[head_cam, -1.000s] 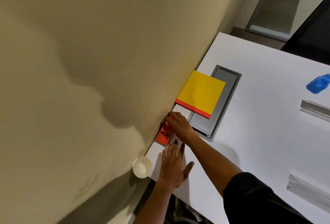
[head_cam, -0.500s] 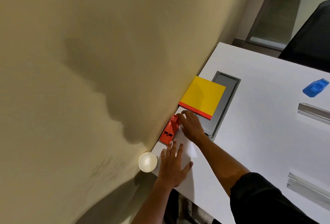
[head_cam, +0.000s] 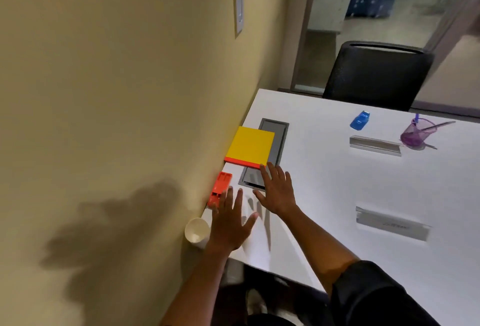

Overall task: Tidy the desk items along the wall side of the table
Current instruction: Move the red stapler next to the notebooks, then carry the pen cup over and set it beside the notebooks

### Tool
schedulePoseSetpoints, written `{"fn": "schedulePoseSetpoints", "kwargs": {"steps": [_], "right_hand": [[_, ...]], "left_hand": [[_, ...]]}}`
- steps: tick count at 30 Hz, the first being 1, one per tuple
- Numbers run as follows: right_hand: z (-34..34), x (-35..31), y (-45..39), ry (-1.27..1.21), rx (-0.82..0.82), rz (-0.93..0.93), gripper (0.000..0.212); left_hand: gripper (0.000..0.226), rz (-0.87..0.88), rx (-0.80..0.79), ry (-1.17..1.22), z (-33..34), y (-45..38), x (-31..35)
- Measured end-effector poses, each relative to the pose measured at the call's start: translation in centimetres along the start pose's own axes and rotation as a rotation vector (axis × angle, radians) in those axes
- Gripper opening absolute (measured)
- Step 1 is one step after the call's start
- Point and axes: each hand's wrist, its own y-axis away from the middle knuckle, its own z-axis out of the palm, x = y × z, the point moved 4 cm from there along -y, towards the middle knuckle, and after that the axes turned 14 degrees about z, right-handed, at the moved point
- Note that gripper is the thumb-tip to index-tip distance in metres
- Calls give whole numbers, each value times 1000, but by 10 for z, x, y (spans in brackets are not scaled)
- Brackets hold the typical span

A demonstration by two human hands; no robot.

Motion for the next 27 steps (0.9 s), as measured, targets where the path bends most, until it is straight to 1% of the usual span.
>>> {"fn": "schedulePoseSetpoints", "kwargs": {"steps": [2,3,6,9,17,27], "right_hand": [[-10,16,29,-10,33,67,81],[-16,25,45,-18,52,98,81],[-29,56,86,-30,93,176,81],[-44,89,129,-13,129,255,83],[-74,188,231,-16,210,478,86],[-78,327,341,-29,259,731,90]], "left_hand": [[77,146,147,-22,-9,14,18],[78,172,171,-30,-9,21,25],[82,91,-23,18,5,35,38],[83,134,-35,39,5,47,65],[82,336,-49,75,0,69,176],[83,565,-166,-8,52,89,341]]}}
